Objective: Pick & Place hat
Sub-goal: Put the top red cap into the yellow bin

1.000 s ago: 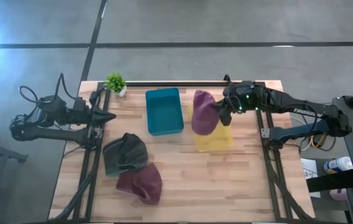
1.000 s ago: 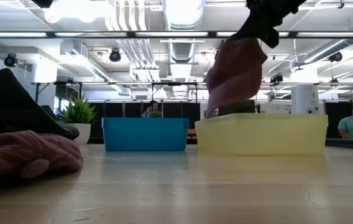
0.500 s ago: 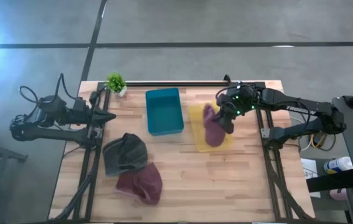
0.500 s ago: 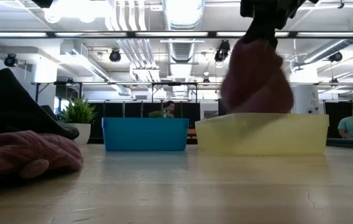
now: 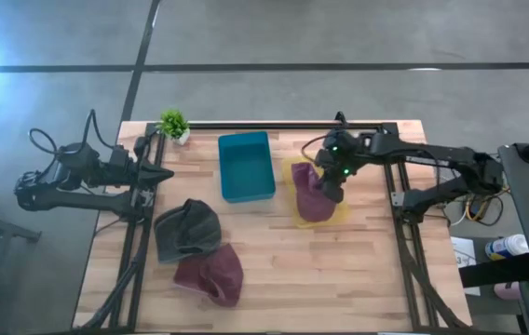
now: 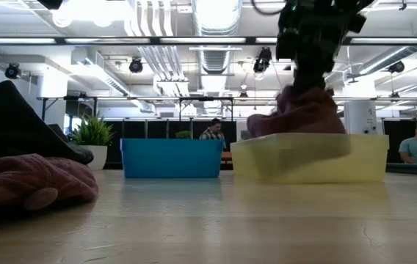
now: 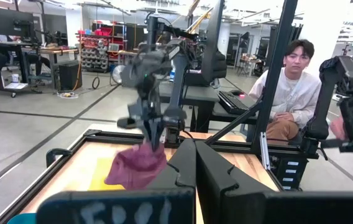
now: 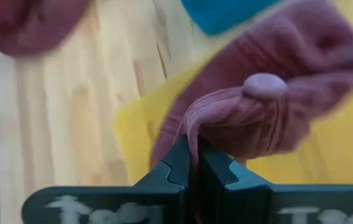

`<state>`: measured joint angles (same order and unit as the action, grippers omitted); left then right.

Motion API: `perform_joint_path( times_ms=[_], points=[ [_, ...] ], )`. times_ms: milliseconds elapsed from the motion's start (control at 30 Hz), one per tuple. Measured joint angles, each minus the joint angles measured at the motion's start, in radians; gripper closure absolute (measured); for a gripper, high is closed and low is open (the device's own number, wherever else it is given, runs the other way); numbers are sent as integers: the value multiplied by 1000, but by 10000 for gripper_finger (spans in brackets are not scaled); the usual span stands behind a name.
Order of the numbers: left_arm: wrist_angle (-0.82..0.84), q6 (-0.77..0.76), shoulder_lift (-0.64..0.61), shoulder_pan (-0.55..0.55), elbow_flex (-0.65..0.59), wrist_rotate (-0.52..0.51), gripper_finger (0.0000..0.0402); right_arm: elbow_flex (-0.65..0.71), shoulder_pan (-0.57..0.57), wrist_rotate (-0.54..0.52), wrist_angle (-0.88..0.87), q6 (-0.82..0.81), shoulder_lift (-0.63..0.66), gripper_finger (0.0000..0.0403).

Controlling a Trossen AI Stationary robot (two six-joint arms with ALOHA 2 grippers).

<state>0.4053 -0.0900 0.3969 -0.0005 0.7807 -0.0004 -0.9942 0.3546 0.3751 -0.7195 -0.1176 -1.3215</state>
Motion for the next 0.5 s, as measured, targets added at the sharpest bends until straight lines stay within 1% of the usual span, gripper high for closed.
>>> perform_joint_path(
  times_ms=[67, 167, 233, 333, 433, 500],
  points=[
    [0, 0, 0, 0, 0, 0, 401, 3, 0, 0, 20, 20, -38, 394],
    [0, 0, 0, 0, 0, 0, 401, 3, 0, -7, 101, 43, -77, 394],
    [0, 0, 0, 0, 0, 0, 401, 3, 0, -67, 154, 46, -96, 394],
    [0, 0, 0, 0, 0, 0, 401, 2, 7, -178, 184, 39, -118, 394],
    [0, 0, 0, 0, 0, 0, 401, 2, 31, -192, 179, 3, -136, 383],
    [0, 0, 0, 0, 0, 0, 401, 2, 41, -194, 176, -10, -141, 363]
  ],
)
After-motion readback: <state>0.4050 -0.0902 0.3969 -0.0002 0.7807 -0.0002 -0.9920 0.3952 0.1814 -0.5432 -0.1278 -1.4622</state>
